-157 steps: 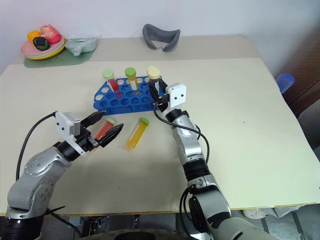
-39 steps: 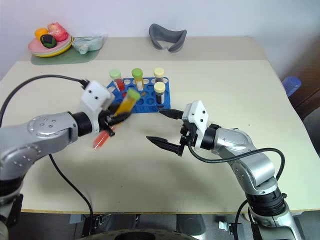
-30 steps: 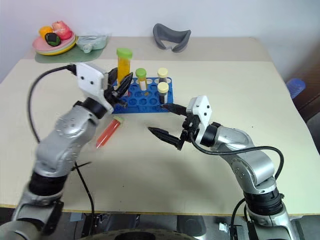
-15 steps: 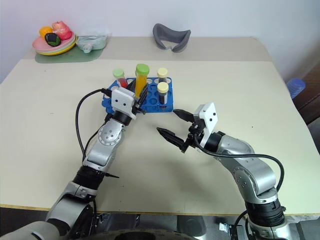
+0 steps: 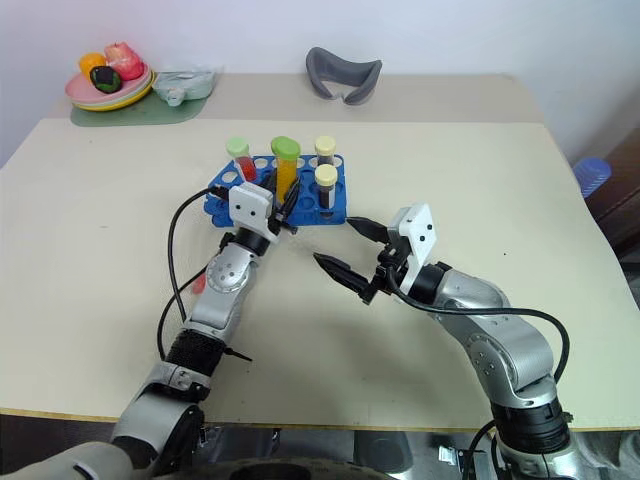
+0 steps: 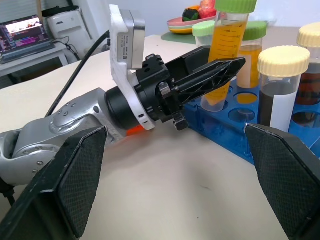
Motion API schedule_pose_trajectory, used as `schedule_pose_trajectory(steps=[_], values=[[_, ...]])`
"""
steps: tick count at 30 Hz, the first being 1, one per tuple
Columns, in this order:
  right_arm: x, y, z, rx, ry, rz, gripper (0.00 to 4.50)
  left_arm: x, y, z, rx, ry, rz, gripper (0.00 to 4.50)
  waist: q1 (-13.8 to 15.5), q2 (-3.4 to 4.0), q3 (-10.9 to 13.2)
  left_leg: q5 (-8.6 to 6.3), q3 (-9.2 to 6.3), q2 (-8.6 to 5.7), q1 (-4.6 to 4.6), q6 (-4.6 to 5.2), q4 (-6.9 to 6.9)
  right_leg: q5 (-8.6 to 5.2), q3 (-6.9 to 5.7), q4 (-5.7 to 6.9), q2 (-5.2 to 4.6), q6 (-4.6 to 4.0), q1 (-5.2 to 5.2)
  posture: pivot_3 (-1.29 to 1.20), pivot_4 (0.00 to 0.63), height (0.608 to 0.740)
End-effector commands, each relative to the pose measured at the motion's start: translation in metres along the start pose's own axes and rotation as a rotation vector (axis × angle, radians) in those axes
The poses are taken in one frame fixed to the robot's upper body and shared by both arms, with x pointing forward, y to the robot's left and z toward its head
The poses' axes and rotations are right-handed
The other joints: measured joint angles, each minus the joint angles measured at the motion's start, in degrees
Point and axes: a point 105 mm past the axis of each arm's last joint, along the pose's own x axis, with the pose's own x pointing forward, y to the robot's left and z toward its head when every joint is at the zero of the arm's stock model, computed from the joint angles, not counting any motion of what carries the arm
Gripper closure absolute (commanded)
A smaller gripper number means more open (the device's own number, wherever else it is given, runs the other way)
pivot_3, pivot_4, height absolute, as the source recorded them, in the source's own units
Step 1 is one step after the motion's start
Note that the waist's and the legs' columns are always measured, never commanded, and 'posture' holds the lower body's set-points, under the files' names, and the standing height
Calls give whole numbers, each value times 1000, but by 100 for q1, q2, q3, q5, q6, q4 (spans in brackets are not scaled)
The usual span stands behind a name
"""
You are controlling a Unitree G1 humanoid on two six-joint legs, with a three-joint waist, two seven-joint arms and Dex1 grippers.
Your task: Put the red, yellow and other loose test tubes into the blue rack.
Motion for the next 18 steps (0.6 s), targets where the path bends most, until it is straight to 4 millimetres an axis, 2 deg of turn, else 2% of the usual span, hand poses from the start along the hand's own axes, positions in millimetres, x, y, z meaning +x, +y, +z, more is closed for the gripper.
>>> schedule_pose_trajectory(steps=[1,18], values=[[1,10,16,-47,-44,34,0,3,-1,3,-7,-27,-4,2838,1,0,0,0,0,0,0,0,0,0,0,0,0,0,0,0,150,740],[5,15,17,-39,-50,44,0,1,-4,-7,15,-28,-3,2838,2,0,-1,0,-1,0,2,0,0,0,-1,0,0,0,2,0,150,740]])
